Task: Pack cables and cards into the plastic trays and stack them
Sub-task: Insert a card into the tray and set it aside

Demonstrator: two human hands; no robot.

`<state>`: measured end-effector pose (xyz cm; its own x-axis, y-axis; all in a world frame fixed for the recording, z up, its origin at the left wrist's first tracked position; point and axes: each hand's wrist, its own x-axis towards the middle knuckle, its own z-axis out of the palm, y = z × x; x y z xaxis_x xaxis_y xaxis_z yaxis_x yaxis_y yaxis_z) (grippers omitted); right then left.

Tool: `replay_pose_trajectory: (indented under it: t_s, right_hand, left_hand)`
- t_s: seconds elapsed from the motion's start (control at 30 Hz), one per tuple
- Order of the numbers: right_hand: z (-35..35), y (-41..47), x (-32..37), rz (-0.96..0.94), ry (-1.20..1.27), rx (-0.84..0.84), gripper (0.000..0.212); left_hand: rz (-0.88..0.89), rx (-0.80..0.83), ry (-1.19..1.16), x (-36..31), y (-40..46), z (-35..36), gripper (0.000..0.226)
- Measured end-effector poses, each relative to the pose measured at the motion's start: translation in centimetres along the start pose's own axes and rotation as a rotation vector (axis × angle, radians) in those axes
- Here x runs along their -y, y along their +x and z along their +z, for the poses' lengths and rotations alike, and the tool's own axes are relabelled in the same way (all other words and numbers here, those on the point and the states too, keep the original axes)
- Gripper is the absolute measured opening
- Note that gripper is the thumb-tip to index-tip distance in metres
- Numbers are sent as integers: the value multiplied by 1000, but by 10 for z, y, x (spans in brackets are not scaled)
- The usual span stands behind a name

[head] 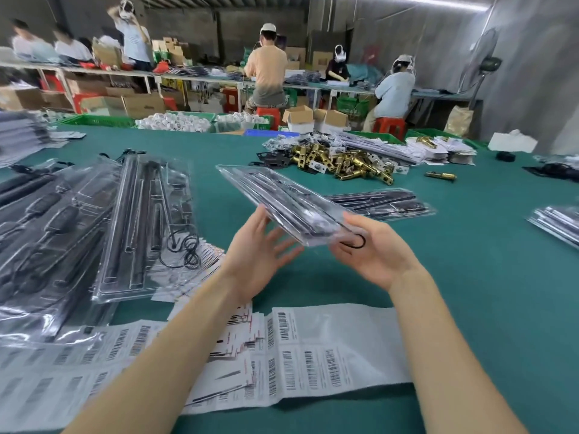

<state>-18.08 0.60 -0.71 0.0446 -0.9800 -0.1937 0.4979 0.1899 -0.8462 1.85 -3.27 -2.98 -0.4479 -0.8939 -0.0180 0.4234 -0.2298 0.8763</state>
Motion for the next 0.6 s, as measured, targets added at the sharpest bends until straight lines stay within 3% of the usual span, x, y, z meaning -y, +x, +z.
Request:
replay_pose_trajectory:
  t_s: [0.1,0.23,0.3,0.37,0.47,0.6]
  right_hand:
    - [19,9,-15,38,127,21,27]
    - [30,13,-33,115,-377,57,32]
    - [28,14,-31,164,-472,91,47]
    - [20,14,-21,168,-427,61,56]
    - [-2,13,-7,107,-199,-28,43]
    - [-10,18,-21,184,-223,-83,18]
  left_hand:
    - [-15,112,157,7,-1,3,72]
    - [-66,17,176,-1,2,-10,91]
    - [-65,-60,187,1,6,-18,83]
    - [-57,-95,-25,4,7,-22,71]
    - [-69,-147,-208,4,9,-22,63]
    - [-108,-123,-246,8,11,-17,58]
